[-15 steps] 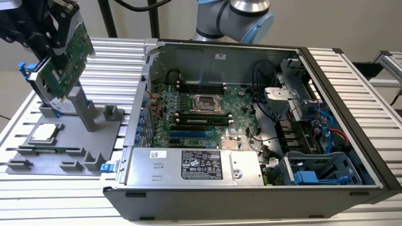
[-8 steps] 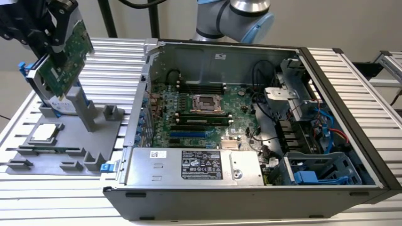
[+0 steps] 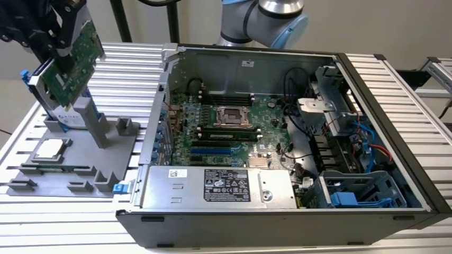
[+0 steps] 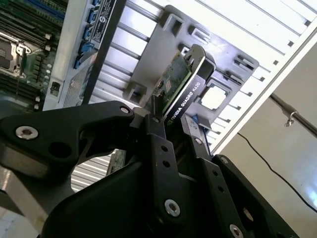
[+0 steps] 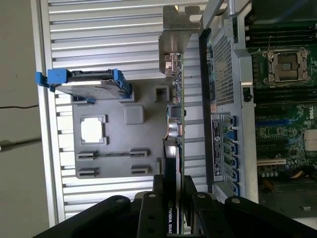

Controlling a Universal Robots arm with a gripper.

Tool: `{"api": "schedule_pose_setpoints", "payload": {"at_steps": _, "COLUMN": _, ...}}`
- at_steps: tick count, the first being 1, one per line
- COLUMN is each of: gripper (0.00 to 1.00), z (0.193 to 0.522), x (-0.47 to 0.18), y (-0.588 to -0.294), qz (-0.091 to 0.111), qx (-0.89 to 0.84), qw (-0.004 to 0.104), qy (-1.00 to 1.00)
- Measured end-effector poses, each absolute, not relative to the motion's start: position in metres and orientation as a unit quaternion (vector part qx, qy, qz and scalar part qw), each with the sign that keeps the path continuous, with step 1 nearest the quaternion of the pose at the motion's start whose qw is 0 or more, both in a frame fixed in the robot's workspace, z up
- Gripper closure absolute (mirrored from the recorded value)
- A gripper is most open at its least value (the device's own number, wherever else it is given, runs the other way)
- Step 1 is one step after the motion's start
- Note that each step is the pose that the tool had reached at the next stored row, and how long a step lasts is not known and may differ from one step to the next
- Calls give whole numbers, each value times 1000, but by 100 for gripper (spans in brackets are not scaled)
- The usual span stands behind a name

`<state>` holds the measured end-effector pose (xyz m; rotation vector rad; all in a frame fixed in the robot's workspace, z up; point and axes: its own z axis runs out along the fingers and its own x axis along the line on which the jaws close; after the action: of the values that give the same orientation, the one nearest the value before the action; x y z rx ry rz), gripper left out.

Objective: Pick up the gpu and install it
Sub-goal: 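Pick up the gpu and move the gpu toward the slot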

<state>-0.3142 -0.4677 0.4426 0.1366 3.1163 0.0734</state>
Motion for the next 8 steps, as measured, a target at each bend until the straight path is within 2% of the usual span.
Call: {"api": "schedule_pose_setpoints", "payload": {"at_steps": 8, "gripper": 100, "z": 443, "x": -314, "y": -468, "qz": 23, "qx": 44, "qw": 11, "qy": 999}}
